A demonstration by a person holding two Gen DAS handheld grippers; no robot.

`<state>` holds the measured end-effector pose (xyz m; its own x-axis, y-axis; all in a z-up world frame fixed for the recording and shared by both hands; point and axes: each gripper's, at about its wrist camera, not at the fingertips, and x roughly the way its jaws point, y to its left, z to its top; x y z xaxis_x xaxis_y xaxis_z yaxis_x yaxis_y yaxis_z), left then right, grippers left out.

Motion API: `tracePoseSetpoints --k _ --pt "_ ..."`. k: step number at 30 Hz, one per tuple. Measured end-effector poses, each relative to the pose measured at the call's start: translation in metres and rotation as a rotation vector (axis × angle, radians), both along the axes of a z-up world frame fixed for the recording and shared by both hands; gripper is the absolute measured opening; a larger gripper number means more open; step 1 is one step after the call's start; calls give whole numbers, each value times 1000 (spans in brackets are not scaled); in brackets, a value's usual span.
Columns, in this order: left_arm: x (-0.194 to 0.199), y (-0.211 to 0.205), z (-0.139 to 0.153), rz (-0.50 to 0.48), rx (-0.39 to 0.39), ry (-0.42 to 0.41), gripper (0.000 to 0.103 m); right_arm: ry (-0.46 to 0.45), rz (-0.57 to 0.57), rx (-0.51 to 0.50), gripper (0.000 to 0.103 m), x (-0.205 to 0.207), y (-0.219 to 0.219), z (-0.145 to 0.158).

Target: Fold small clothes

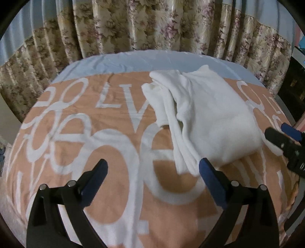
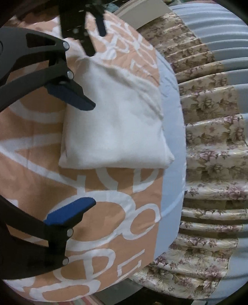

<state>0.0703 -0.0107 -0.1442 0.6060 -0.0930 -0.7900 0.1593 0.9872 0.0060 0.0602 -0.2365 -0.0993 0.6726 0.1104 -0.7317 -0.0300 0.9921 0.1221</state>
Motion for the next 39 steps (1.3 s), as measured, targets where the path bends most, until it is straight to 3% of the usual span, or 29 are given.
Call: tracePoseSetpoints --k 6,11,18,23,28,34,39 --pt "-33 2 44 2 2 -96 101 -72 -11 27 100 -28 10 44" --pt "-59 4 86 9 16 -191 101 -99 -67 -41 100 -50 17 78" --pt "-81 1 109 93 161 -194 101 -107 -119 -100 100 -77 22 106" --pt "-97 8 129 88 78 -196 101 -121 -155 -128 100 -98 26 126" --pt "-108 7 148 117 87 -242 101 -135 -170 -143 100 -110 28 141" --pt "-118 11 163 86 0 -247 101 -177 -186 -140 100 -123 26 166" --pt "-120 11 167 83 -19 -263 101 -206 -188 -133 100 -128 25 176"
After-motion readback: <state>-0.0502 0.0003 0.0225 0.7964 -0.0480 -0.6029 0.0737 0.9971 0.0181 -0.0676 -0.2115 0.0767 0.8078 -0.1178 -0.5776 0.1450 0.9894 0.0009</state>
